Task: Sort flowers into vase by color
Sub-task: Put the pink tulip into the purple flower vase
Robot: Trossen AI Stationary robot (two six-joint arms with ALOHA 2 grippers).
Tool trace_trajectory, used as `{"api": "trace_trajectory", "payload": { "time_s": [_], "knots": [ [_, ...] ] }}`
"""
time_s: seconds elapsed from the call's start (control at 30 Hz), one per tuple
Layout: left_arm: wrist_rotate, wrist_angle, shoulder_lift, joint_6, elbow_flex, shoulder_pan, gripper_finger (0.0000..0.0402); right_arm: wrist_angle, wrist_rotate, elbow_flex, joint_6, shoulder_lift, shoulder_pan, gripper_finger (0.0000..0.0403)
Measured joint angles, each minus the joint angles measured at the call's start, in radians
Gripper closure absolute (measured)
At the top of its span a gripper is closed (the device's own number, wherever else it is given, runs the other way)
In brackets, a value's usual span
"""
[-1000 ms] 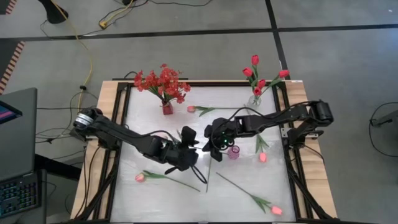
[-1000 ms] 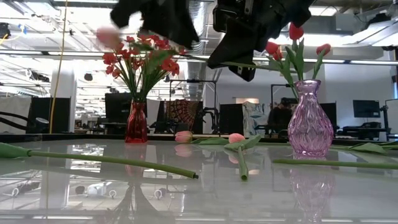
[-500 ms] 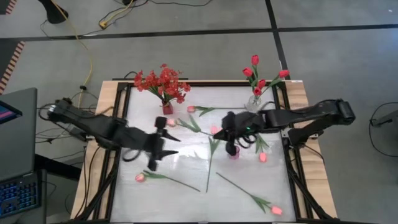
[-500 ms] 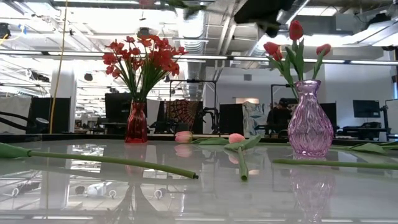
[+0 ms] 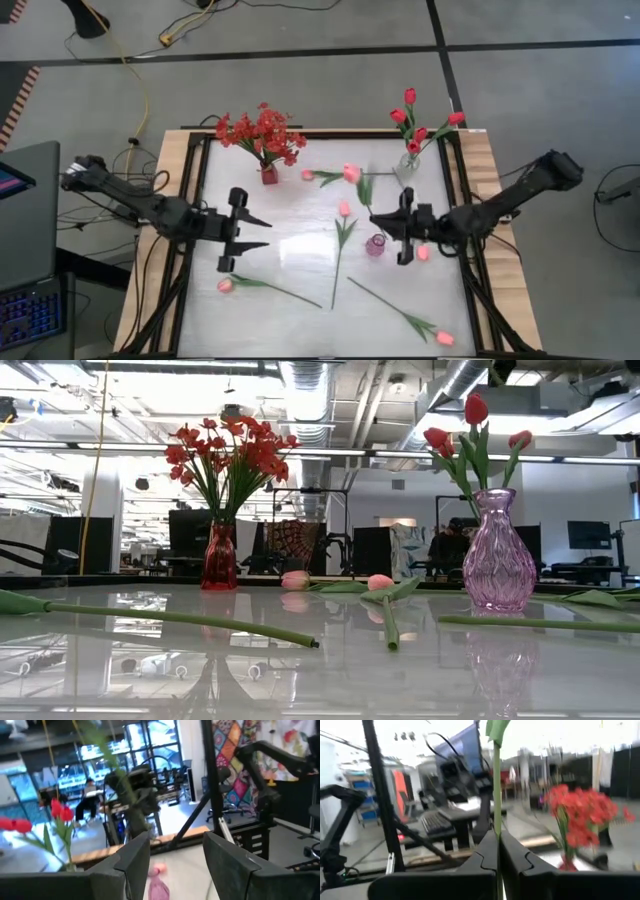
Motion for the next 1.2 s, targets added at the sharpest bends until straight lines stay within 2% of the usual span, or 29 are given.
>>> {"api": "trace_trajectory", "payload": {
  "time_s": [0.13, 0.3, 0.53, 0.7, 1.2],
  "knots": [
    [0.001, 0.031, 0.045, -0.061, -0.025, 0.025, 0.0229, 0.270, 0.053, -0.080, -0.121, 0.105, 0.040, 0.0375],
    [0.006, 0.034, 0.096, -0.082, -0.025, 0.035, 0.0229, 0.503, 0.131, -0.121, -0.229, 0.243, 0.065, 0.0375],
    [0.025, 0.067, 0.135, -0.084, -0.025, 0.052, 0.0229, 0.741, 0.156, -0.170, -0.249, 0.399, 0.072, 0.0375],
    [0.026, 0.066, 0.147, -0.088, -0.025, 0.062, 0.0229, 0.743, 0.180, -0.169, -0.230, 0.447, 0.066, 0.0375],
    [0.026, 0.070, 0.147, -0.119, -0.025, 0.075, 0.0229, 0.672, 0.211, -0.172, -0.240, 0.448, 0.068, 0.0375]
  ]
}}
